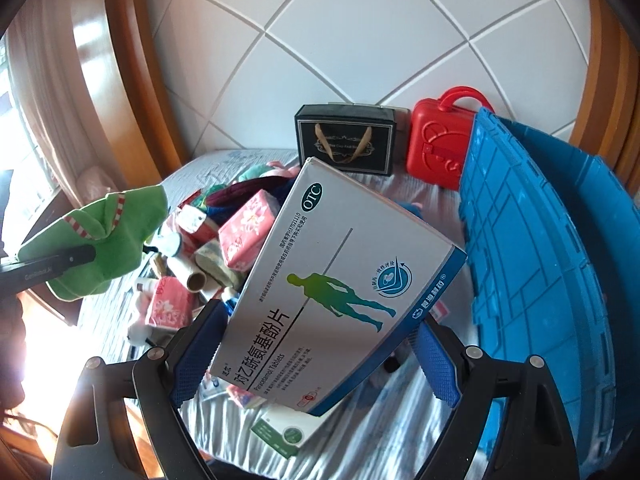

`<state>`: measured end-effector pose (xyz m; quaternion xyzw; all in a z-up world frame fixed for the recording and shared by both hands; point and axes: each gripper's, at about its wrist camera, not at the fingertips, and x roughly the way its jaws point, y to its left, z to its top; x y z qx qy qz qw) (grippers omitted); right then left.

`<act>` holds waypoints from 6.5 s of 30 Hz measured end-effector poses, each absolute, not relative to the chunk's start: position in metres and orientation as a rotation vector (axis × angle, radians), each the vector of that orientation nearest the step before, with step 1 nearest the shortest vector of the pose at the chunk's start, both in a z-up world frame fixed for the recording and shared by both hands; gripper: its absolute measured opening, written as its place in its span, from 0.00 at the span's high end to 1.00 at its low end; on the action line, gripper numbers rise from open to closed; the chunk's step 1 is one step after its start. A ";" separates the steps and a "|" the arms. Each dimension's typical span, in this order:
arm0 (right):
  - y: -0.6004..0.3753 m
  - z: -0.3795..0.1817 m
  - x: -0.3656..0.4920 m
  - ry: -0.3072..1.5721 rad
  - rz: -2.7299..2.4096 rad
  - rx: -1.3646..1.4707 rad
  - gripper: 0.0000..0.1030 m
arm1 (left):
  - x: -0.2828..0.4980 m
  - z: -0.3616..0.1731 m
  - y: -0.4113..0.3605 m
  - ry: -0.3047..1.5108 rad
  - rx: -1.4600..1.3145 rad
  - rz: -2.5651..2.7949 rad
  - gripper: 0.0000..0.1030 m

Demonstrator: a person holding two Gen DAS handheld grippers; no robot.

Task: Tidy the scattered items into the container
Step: 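Carry the green plush and medicine box with both tools over the blue crate, then open both tools to drop the green plush and medicine box into the crate, then withdraw both tools from the crate back to the heap, then grasp the pink flower tissue pack with the left tool while the right tool grasps the pink-white Kotex bag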

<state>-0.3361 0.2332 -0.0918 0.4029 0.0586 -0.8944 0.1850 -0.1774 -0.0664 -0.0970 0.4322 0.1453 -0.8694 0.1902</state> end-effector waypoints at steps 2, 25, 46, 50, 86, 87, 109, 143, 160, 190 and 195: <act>0.243 -0.085 -0.335 0.166 -2.525 1.114 0.14 | -0.182 -0.090 -0.056 0.399 1.198 -2.452 0.89; 0.328 -0.013 -0.321 0.109 -2.650 0.954 0.13 | -0.250 -0.041 0.043 0.313 1.124 -2.706 0.89; 0.428 0.017 -0.356 0.018 -2.703 0.888 0.13 | -0.316 0.011 0.138 0.269 1.011 -2.764 0.89; 0.472 0.023 -0.365 0.019 -2.708 0.882 0.13 | -0.335 0.014 0.179 0.263 1.013 -2.775 0.89; 0.685 -0.001 -0.395 -0.092 -2.868 1.044 0.13 | -0.481 0.022 0.393 0.066 1.127 -3.003 0.89; 0.686 -0.001 -0.397 -0.090 -2.868 1.043 0.13 | -0.485 0.022 0.394 0.065 1.126 -3.005 0.89; 0.683 -0.016 -0.418 -0.063 -2.842 1.109 0.00 | -0.489 0.000 0.359 0.192 1.169 -2.899 0.10; 0.416 -0.006 -0.381 0.170 -2.592 0.996 0.00 | -0.304 -0.055 0.114 0.401 1.153 -2.631 0.10; 0.272 -0.055 -0.364 0.180 -2.589 1.111 0.00 | -0.275 -0.124 -0.020 0.378 1.329 -2.636 0.10; 0.214 -0.195 -0.380 0.191 -2.536 1.468 0.00 | -0.400 -0.270 -0.092 0.050 1.659 -2.763 0.10; 0.206 -0.227 -0.382 0.230 -2.486 1.499 0.00 | -0.406 -0.276 -0.097 0.121 1.662 -2.749 0.08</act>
